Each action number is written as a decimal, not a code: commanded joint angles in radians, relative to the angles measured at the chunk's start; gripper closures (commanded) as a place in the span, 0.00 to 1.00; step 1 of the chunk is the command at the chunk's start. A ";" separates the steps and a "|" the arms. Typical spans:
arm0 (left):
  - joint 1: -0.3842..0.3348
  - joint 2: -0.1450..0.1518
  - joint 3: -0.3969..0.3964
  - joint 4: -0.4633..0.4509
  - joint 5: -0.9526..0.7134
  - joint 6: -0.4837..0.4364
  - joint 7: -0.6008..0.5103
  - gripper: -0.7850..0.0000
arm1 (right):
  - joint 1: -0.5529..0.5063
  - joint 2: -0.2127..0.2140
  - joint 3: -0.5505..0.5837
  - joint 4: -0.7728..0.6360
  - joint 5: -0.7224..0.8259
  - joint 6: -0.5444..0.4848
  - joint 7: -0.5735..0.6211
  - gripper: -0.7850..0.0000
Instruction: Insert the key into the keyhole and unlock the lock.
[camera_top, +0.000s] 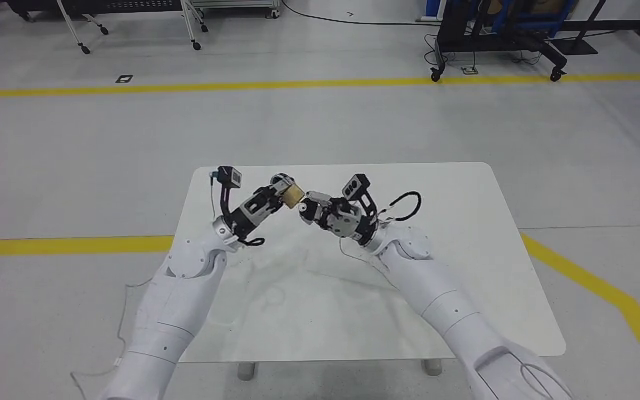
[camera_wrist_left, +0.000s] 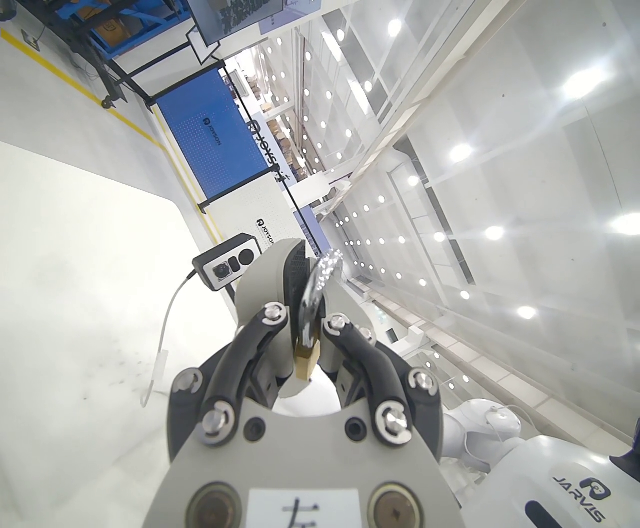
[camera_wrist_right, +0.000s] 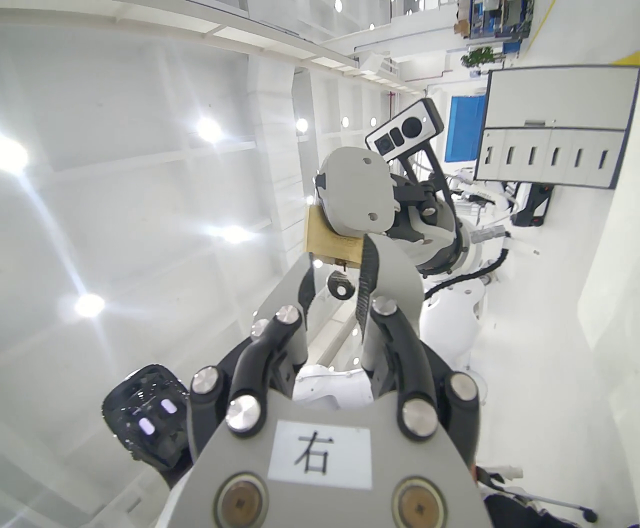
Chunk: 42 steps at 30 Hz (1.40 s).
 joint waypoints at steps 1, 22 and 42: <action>-0.001 0.000 -0.001 0.002 -0.005 0.009 0.001 1.00 | -0.005 0.007 0.015 -0.011 -0.044 -0.033 -0.022 0.00; -0.116 -0.026 0.257 0.049 0.475 0.395 -0.021 1.00 | -0.259 0.123 0.350 -0.507 -0.664 -0.193 -0.450 0.00; -0.265 -0.110 0.464 0.246 0.650 0.412 0.035 0.00 | -0.259 0.123 0.350 -0.507 -0.664 -0.193 -0.450 0.00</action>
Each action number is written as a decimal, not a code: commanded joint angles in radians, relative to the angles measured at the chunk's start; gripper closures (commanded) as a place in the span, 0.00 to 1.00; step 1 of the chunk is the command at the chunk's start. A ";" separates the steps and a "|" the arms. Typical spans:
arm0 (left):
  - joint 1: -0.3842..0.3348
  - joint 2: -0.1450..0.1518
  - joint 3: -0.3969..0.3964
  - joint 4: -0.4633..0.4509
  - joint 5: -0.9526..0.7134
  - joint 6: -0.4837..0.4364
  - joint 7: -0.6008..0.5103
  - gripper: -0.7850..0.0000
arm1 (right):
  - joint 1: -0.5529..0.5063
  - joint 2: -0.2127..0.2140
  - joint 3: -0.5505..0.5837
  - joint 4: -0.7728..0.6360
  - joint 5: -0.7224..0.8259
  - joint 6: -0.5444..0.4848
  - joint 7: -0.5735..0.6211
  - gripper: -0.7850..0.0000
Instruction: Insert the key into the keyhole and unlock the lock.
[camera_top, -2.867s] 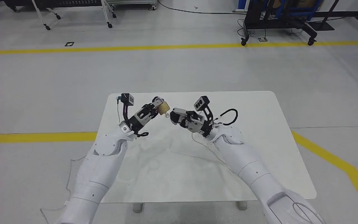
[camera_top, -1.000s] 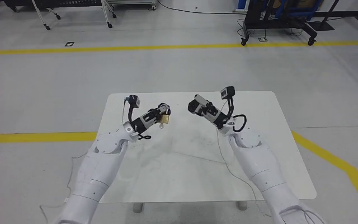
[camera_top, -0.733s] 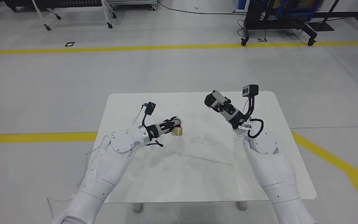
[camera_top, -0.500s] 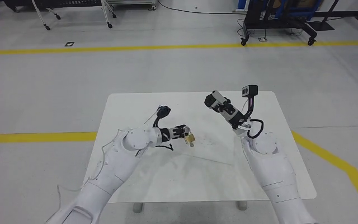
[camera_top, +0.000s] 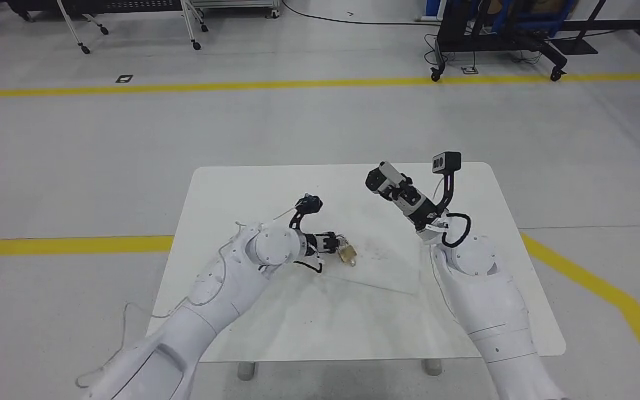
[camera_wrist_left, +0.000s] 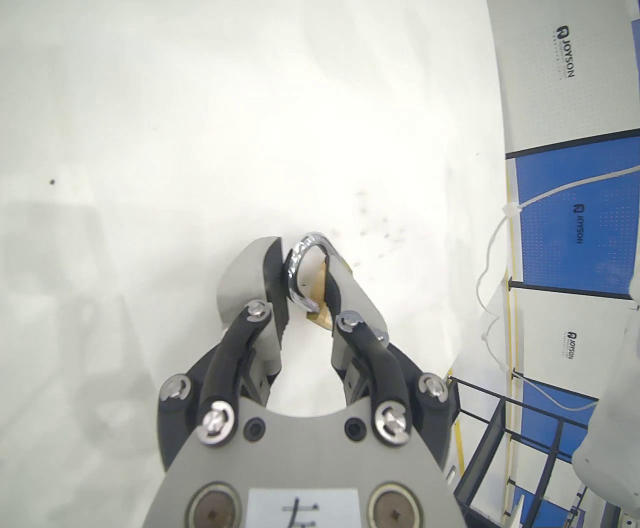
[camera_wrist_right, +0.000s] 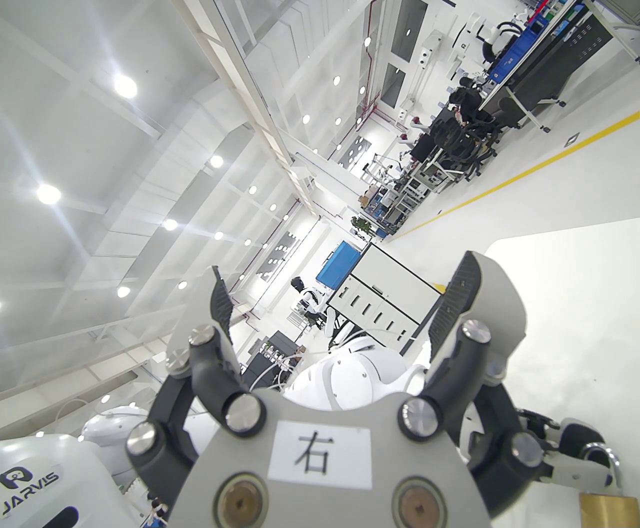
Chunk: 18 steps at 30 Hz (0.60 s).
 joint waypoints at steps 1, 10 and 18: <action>0.019 0.016 -0.043 -0.035 -0.014 -0.015 0.002 0.00 | 0.000 0.000 0.000 0.000 0.000 0.000 0.000 0.00; 0.269 0.129 -0.396 -0.453 -0.025 -0.071 0.102 0.00 | 0.000 0.000 0.000 0.000 0.000 0.000 0.000 0.00; 0.472 0.177 -0.643 -0.658 0.293 -0.172 0.500 0.00 | 0.000 0.000 0.000 0.000 0.000 0.000 0.000 0.00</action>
